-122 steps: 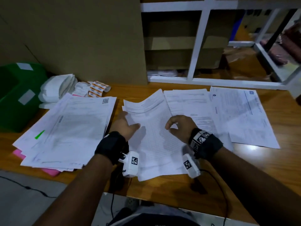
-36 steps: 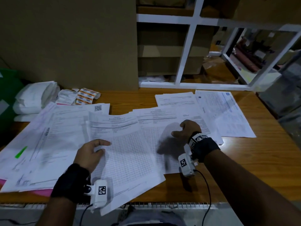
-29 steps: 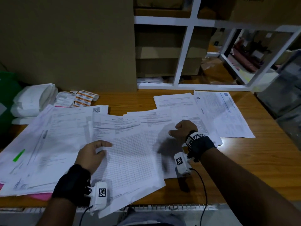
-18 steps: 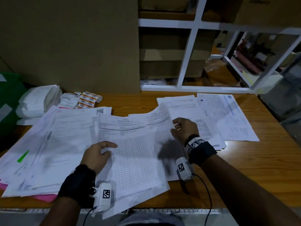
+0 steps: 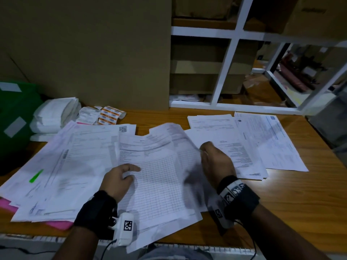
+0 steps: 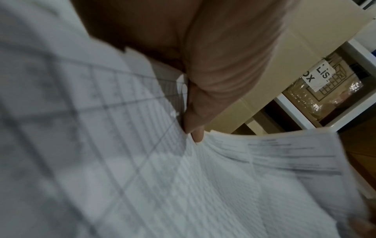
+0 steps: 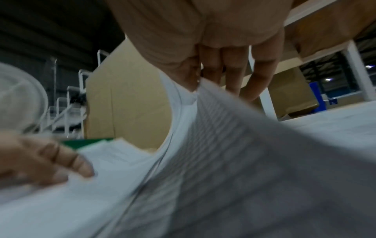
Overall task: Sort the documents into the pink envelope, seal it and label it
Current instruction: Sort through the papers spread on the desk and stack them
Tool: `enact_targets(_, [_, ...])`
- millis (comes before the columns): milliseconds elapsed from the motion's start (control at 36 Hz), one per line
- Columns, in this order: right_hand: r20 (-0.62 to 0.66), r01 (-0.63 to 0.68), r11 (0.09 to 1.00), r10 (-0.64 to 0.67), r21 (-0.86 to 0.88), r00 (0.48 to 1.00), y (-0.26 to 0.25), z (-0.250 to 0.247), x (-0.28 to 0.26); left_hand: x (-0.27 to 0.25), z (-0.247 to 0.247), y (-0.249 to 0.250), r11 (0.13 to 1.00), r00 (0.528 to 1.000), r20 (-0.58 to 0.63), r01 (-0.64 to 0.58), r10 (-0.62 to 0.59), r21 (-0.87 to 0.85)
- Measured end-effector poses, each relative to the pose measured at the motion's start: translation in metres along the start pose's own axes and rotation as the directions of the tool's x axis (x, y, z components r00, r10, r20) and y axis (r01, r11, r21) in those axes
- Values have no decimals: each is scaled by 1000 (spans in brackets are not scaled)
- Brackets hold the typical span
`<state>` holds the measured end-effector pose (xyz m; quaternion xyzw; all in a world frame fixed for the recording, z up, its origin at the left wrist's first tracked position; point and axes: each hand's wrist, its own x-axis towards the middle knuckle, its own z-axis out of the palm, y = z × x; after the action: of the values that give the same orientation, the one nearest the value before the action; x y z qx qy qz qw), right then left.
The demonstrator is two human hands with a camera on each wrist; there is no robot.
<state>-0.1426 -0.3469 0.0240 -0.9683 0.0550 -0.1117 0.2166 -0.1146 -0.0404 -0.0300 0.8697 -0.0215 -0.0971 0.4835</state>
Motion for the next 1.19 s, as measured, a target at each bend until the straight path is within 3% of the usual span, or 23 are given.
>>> enact_targets(83, [-63, -77, 974, 93, 213, 994, -3, -20, 4, 0, -2, -2, 999, 1000, 8, 28, -28, -35])
enact_targets(222, [-340, -95, 951, 197, 296, 920, 4, -68, 29, 0, -7, 0, 997, 999, 9, 42, -42, -71])
enact_targets(306, [-382, -155, 925, 290, 346, 878, 14, -87, 45, -2, -9, 2, 996, 999, 20, 51, -50, -79])
enact_targets(444, [-261, -211, 909, 315, 359, 913, 28, -64, 52, -4, -10, 5, 986, 998, 1, 67, -68, -153])
enact_targets(555, [-15, -232, 922, 249, 309, 968, 16, -11, 34, -5, -7, 12, 949, 992, -32, 107, -122, -295])
enact_targets(667, [228, -256, 932, 199, 258, 953, -2, 34, 12, -7, -10, 13, 930, 987, -46, 131, -156, -342])
enact_targets(722, [258, -237, 938, 170, 254, 951, -12, 47, 4, -13, -10, 21, 926, 985, -68, 124, -159, -357])
enact_targets(889, [333, -247, 932, 152, 267, 931, -31, 60, 2, -21, -10, 17, 990, 996, -54, -74, 68, -121])
enact_targets(1055, [378, -261, 943, 170, 204, 910, -28, 54, 11, -18, -38, 14, 956, 956, -43, -291, 290, -25])
enact_targets(1111, [349, -307, 940, 240, 150, 906, -17, 47, 19, -15, -63, 16, 951, 949, -74, -309, 308, -10])
enact_targets(1194, [287, -324, 946, 316, -18, 904, 7, 36, 30, -7, -100, 19, 974, 970, -91, -224, 225, 15])
